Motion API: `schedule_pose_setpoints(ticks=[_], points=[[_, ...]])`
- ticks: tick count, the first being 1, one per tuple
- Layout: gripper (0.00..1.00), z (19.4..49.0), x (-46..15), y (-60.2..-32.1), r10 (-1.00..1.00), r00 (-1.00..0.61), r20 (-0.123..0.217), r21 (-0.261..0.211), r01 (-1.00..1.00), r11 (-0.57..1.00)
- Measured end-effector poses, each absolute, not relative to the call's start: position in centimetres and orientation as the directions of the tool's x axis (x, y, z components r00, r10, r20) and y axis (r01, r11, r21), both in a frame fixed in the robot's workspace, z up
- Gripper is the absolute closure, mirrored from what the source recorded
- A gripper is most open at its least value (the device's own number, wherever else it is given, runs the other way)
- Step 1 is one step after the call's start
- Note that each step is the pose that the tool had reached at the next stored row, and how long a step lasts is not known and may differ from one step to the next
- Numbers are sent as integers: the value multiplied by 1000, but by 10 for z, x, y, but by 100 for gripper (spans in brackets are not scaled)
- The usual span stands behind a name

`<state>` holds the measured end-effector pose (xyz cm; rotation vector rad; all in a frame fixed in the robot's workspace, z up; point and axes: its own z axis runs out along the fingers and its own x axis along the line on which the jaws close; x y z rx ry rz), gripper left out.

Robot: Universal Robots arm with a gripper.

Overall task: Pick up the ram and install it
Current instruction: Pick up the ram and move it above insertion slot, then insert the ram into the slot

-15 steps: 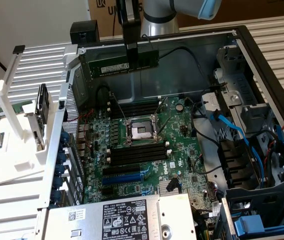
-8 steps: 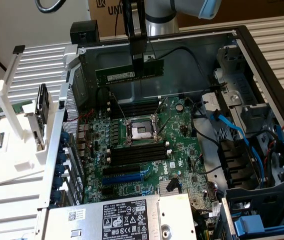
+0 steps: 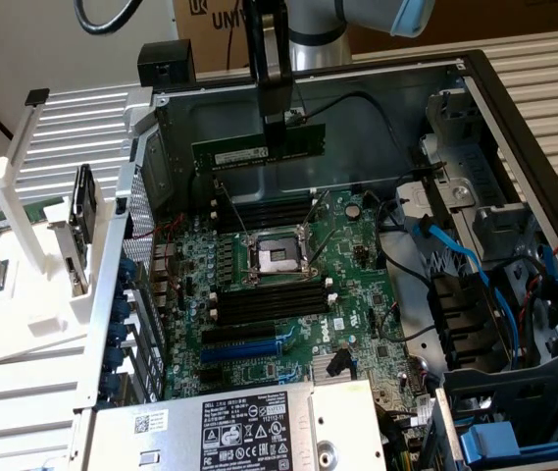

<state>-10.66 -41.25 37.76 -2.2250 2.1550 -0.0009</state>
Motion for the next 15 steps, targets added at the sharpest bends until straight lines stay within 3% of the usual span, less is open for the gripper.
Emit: schedule_pose_setpoints(ticks=[15], points=[[88, 370, -106, -413, -999, 19, -31, -33, -999, -18]])
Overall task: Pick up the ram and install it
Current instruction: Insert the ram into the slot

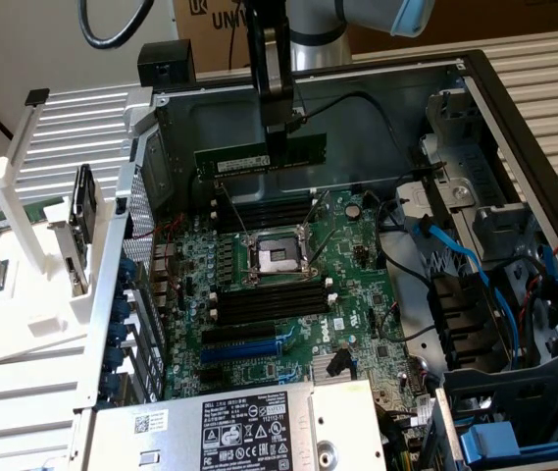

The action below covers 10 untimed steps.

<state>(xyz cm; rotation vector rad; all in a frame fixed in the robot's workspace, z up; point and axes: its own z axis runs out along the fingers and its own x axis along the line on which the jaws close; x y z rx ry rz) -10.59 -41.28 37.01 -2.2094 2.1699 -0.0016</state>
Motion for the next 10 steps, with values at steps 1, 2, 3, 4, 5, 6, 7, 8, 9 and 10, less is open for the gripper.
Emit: schedule_pose_setpoints(ticks=[1, 2, 3, 4, 5, 6, 7, 8, 9, 10], points=[[88, 369, -106, -413, -999, 18, -31, -33, -999, -17], [88, 368, -106, -413, -999, 17, -31, -33, -999, -16], [88, 368, -106, -413, -999, 17, -31, -33, -999, -16], [88, 368, -106, -413, -999, 17, -30, -33, -999, -16], [88, 366, -106, -413, -999, 17, -31, -34, -999, -16], [88, 365, -106, -413, -999, 17, -31, -34, -999, -15], [88, 362, -106, -413, -999, 16, -31, -34, -999, -15], [88, 362, -106, -413, -999, 16, -31, -33, -999, -15], [88, 361, -106, -413, -999, 15, -31, -33, -999, -14], [88, 361, -106, -414, -999, 15, -32, -32, -999, -14]])
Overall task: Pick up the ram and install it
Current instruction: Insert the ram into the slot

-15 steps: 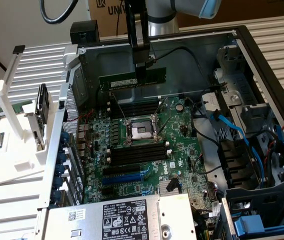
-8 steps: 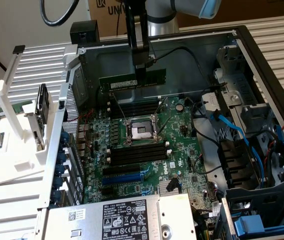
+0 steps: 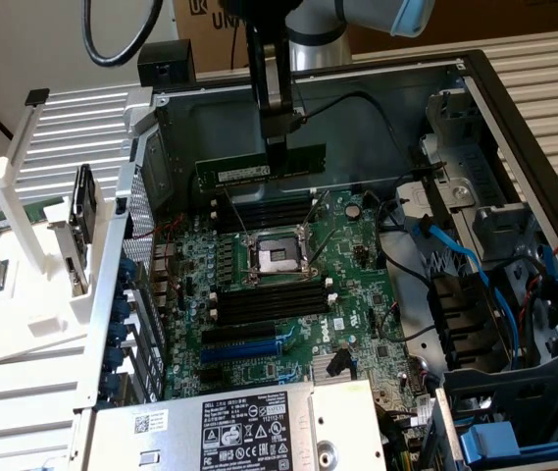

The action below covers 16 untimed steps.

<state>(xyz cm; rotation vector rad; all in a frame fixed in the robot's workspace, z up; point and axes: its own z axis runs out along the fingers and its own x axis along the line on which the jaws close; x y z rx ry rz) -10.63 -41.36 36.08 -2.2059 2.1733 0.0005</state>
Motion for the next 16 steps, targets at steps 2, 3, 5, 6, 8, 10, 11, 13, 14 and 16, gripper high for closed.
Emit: schedule_pose_setpoints(ticks=[2, 3, 5, 6, 8, 10, 11, 13, 14, 16], points=[[88, 359, -106, -415, -999, 15, -37, -29, -999, -14], [88, 359, -105, -415, -999, 15, -39, -28, -1000, -14], [88, 357, -104, -415, -999, 14, -41, -27, -1000, -13], [88, 356, -103, -415, -999, 14, -41, -26, -1000, -13], [88, 354, -102, -415, -999, 12, -41, -24, -1000, -11], [88, 352, -101, -416, -999, 12, -42, -23, -1000, -11], [88, 350, -101, -417, -999, 12, -42, -23, -1000, -11], [88, 348, -100, -420, -999, 11, -42, -18, -1000, -10], [88, 347, -100, -420, -999, 11, -42, -16, -1000, -10], [88, 344, -99, -421, -999, 10, -42, -14, -1000, -9]])
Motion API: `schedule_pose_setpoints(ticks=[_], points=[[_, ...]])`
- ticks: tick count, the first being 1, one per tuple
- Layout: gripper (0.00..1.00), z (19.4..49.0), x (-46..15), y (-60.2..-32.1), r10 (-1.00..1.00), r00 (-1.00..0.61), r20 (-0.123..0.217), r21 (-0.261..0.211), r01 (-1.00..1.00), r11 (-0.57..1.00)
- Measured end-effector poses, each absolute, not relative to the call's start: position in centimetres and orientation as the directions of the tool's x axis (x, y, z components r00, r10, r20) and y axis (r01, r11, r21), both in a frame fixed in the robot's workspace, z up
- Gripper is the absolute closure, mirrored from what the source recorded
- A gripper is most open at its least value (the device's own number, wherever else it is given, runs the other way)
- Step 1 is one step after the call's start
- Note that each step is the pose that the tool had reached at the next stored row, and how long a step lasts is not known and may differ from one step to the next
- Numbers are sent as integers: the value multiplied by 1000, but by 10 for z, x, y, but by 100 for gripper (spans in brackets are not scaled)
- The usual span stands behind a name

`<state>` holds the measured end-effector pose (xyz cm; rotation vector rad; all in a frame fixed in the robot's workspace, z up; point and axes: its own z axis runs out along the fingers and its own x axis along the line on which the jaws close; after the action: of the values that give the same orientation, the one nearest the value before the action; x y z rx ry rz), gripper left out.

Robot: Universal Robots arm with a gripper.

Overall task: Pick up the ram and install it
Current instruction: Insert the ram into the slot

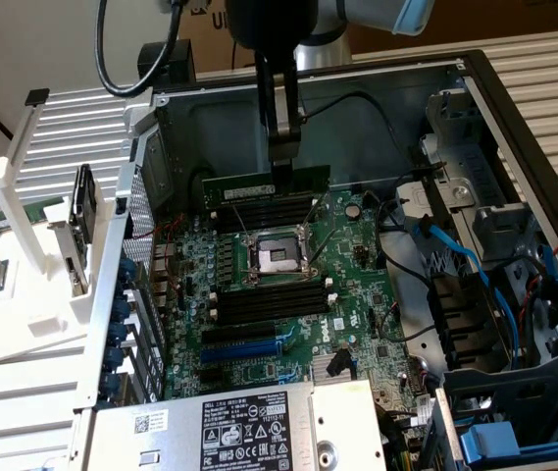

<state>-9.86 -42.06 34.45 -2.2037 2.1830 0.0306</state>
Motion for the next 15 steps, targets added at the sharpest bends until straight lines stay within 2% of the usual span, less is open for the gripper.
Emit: schedule_pose_setpoints(ticks=[15], points=[[88, 326, -97, -407, -1000, -1, -21, -25, -1000, 1]])
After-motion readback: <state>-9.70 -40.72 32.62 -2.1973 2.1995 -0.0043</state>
